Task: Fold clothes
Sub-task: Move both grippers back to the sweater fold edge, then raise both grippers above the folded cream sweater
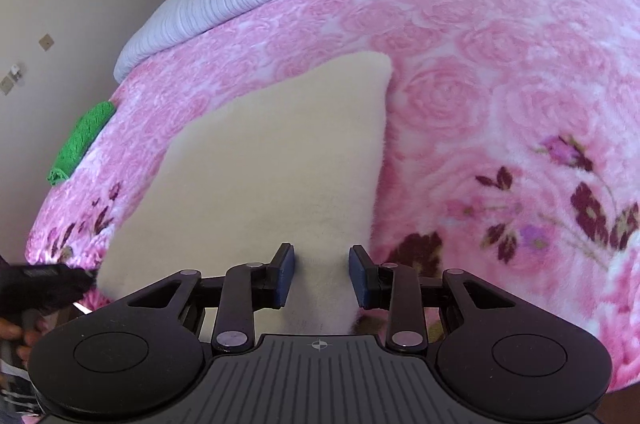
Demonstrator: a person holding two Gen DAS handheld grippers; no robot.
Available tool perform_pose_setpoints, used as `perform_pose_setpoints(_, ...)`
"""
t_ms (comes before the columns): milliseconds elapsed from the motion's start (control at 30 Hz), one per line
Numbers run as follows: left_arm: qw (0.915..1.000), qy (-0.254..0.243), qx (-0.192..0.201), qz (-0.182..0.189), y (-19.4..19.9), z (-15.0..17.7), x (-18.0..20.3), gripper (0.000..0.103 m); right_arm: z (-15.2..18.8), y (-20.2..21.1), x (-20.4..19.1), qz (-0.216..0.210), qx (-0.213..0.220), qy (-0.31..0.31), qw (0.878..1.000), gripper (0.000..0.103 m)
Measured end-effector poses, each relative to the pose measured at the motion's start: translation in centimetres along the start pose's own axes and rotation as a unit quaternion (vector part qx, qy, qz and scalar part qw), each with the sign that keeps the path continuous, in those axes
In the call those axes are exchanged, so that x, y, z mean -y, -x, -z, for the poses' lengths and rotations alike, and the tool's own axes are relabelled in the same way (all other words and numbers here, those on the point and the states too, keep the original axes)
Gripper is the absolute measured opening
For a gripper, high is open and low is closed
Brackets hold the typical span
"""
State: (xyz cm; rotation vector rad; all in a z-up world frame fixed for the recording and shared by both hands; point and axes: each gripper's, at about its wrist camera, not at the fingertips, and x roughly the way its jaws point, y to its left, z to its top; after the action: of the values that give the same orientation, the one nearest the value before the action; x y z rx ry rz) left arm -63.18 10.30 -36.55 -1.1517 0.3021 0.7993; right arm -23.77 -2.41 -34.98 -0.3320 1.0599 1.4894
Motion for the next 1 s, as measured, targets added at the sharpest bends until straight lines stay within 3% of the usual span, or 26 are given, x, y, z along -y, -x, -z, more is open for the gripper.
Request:
perform_pose_setpoints(33,0.9998,-0.002,-0.005,0.020,0.0,-0.3,0.6,0.032,0.0,0.0,0.1,-0.001,0.000,-0.003,1.000,0.033)
perform_pose_setpoints(133,0.9987,-0.013,-0.024,0.043,-1.0,-0.8,1.6,0.035,-0.1,0.0,0.2,-0.003,0.001,-0.013,1.000,0.033)
perform_pose_setpoints(333,0.9960,-0.024,-0.075,0.040,-4.3,-0.5,2.0,0.026,-0.1,0.2,0.3,-0.008,0.002,-0.021,1.000,0.033)
perform_pose_setpoints(400,0.9954,-0.034,-0.084,0.031,-4.7,-0.3,2.0,0.007,-0.1,0.2,0.1,-0.007,0.001,-0.017,1.000,0.033)
perform_pose_setpoints(433,0.9956,-0.040,-0.078,0.034,-4.4,-0.3,2.0,0.005,-0.1,0.2,0.0,-0.007,0.000,-0.015,1.000,0.033)
perform_pose_setpoints(567,0.9973,-0.056,-0.038,0.028,-2.1,0.7,1.3,0.004,-0.1,0.2,-0.6,-0.005,-0.002,0.000,1.000,0.033)
perform_pose_setpoints(700,0.9970,-0.057,-0.052,-0.012,-3.4,2.8,-1.0,0.005,0.4,-0.3,-2.5,0.014,-0.013,0.054,0.998,0.033)
perform_pose_setpoints(800,0.9988,-0.023,-0.044,0.003,-3.5,3.0,-1.5,0.005,1.3,-1.5,-3.2,0.044,-0.022,0.087,0.995,0.033)
perform_pose_setpoints(900,0.9966,-0.062,-0.053,-0.015,-2.9,2.3,0.3,0.007,1.5,-1.1,-2.6,0.042,-0.019,0.070,0.996,0.033)
perform_pose_setpoints(1000,0.9915,-0.116,-0.038,-0.044,-1.0,2.0,3.5,0.008,1.7,-0.1,-2.8,0.046,-0.013,0.067,0.997,0.033)
